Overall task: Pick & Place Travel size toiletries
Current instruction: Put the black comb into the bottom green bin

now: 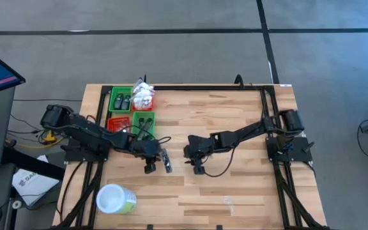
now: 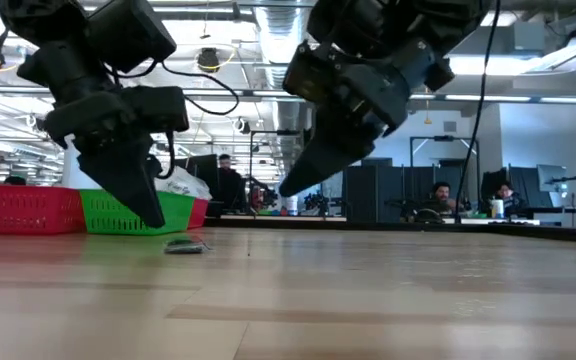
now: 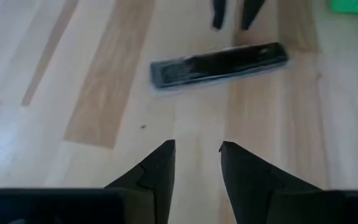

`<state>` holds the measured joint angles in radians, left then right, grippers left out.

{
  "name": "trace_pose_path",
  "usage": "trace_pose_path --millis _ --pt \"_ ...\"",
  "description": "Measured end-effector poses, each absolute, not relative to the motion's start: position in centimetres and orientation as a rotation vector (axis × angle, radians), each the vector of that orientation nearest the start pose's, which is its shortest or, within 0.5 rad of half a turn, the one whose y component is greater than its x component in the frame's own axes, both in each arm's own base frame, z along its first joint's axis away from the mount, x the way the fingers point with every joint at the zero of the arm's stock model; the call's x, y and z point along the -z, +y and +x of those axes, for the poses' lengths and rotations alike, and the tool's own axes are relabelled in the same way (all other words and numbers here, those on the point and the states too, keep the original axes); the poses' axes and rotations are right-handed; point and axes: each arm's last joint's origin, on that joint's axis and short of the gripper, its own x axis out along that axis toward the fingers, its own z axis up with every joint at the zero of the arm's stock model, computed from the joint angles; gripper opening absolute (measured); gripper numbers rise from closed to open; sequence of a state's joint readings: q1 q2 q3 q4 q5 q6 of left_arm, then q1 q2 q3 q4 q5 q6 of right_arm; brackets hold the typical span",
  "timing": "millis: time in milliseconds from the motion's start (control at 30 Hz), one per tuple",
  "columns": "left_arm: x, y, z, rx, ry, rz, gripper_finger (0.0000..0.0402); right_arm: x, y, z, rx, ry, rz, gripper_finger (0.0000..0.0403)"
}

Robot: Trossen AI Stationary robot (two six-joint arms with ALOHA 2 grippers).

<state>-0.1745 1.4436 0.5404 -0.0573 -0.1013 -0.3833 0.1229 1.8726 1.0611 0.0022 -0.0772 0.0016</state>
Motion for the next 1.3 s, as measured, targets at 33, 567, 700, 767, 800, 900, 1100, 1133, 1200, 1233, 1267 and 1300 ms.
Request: trace_pose_path --millis 33,567,700,767,800,900,1100,1133,1200,1233,1267,1300 --pt "-13.0 -3.9 23.9 -0.114 0.940 -0.227 0.0094 -15.0 4.7 37.5 -0.183 0.803 -0.010 0.0121" --pt "-11.5 -4.3 25.1 -0.062 0.919 -0.269 0.0094 -15.3 4.1 37.9 -0.161 0.756 0.013 0.0120" --pt "-10.8 -4.4 25.8 -0.057 0.893 -0.271 0.0094 -13.9 4.1 38.0 -0.159 0.788 0.018 0.0120" --pt "-10.4 -4.5 26.0 -0.058 0.893 -0.272 0.0094 -13.5 4.2 38.6 -0.153 0.766 0.037 0.0120" --pt "-10.3 -4.5 26.1 -0.058 0.890 -0.272 0.0094 -13.2 4.2 38.9 -0.151 0.757 0.043 0.0120" --pt "-10.1 -4.6 26.5 -0.050 0.849 -0.278 0.0094 -12.4 4.2 38.5 -0.139 0.805 0.064 0.0120" --pt "-10.0 -4.5 26.6 -0.055 0.837 -0.277 0.0094 -10.9 4.2 39.0 -0.117 0.815 0.134 0.0120" --pt "-10.0 -4.5 26.7 -0.055 0.836 -0.278 0.0094 -10.7 4.2 38.9 -0.114 0.825 0.142 0.0120" --pt "-10.0 -4.5 26.7 -0.064 0.832 -0.275 0.0094 -10.6 4.3 38.9 -0.121 0.825 0.172 0.0120" --pt "-10.0 -4.5 26.7 -0.067 0.825 -0.274 0.0094 -10.3 4.3 39.1 -0.124 0.819 0.178 0.0120" --pt "-10.0 -4.5 26.8 -0.067 0.820 -0.275 0.0094 -10.0 4.4 39.3 -0.129 0.811 0.192 0.0120" --pt "-10.0 -4.5 26.8 -0.067 0.817 -0.275 0.0094 -10.0 4.4 39.3 -0.137 0.804 0.209 0.0120"
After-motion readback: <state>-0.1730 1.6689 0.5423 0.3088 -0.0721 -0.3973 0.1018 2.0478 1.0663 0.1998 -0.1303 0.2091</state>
